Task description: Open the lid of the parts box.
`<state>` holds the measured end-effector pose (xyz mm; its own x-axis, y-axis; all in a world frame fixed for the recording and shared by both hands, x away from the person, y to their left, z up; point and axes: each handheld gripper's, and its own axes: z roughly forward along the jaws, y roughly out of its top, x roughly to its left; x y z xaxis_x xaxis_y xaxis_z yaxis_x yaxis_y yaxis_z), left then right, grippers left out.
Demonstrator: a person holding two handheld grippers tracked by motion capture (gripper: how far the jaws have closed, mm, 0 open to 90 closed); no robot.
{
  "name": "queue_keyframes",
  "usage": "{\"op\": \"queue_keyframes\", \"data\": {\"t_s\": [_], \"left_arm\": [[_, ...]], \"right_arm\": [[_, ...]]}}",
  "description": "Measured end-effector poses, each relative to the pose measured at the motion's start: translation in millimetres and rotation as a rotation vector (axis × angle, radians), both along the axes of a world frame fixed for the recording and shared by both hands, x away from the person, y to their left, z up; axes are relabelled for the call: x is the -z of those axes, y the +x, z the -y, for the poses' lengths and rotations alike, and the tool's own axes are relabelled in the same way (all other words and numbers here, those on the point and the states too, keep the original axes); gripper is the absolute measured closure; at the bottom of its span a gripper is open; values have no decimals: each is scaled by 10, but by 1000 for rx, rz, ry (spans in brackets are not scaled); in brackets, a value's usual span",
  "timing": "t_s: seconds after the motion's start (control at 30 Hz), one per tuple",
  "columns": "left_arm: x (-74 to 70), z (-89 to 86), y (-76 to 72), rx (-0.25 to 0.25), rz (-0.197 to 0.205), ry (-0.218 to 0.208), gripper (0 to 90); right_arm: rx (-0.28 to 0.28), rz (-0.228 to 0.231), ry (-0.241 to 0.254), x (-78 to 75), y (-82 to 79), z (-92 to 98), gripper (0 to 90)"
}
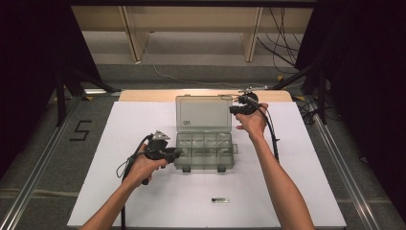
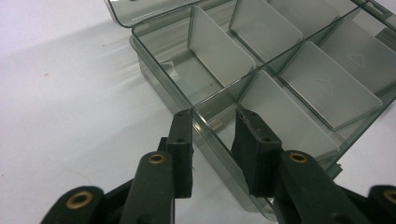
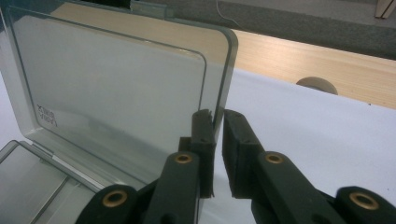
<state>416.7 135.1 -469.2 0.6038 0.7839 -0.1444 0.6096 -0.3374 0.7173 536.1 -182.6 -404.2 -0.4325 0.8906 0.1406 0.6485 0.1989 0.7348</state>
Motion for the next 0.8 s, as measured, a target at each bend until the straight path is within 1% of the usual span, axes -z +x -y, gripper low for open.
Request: {"op": "queue_keyframes", "data": {"t_s": [0.07, 0.1, 0.13, 0.17, 0.2, 0.3, 0.4, 0.43, 0.47, 0.5, 0.53, 0.57, 0.6, 0.63, 0.67, 0.7, 0.73, 0.77, 0.8], "left_arm": [[-1, -3, 3, 7, 2, 4, 673], [-1, -4, 4, 8, 2, 6, 673], [-1, -1, 1, 5, 3, 5, 672], [-1, -1, 1, 5, 3, 5, 672], [-5, -3, -4, 14, 4, 13, 671], [-3, 1, -4, 8, 4, 7, 672], [-5, -1, -3, 3, 7, 4, 674], [-7, -2, -5, 3, 8, 3, 674], [-7, -2, -5, 3, 8, 3, 672], [-5, -2, -5, 3, 8, 6, 666], [-5, -2, -5, 3, 8, 6, 655], [-5, -4, -4, 2, 6, 7, 655], [-14, -20, -2, 10, -3, 8, 627], [-10, -12, -6, -15, -7, -17, 602], [-10, -12, -6, -15, -7, -17, 564], [-17, -30, 1, -30, -12, -32, 530], [-26, -45, -1, -25, -15, -23, 513], [-25, -40, -7, -37, -14, -39, 495], [-33, -42, -14, -37, -10, -43, 472]], "right_arm": [[4, 6, 1, 8, 6, -4, 834], [10, -5, 2, 3, 0, -6, 834], [-5, 18, -6, 14, 16, 6, 834], [-5, 18, -6, 14, 16, 6, 834], [-10, 30, -12, 21, 27, 12, 833], [-11, 43, -9, 17, 29, 14, 817], [-13, 45, -16, 9, 23, 15, 800], [-13, 23, -12, -18, -10, 14, 777], [-13, 23, -12, -18, -10, 14, 777], [-25, 41, -5, -46, -29, 23, 745], [-25, 41, -5, -46, -29, 23, 745], [-29, 44, -2, -64, -40, 31, 714], [-64, 64, 18, -101, -61, 57, 619], [-64, 53, 23, -124, -87, 54, 579], [-64, 53, 23, -124, -87, 54, 579], [-82, 52, 37, -177, -148, 48, 511], [-98, 67, 40, -200, -176, 49, 484], [-104, 91, 42, -219, -206, 43, 457], [-105, 97, 60, -245, -252, 40, 437]]}}
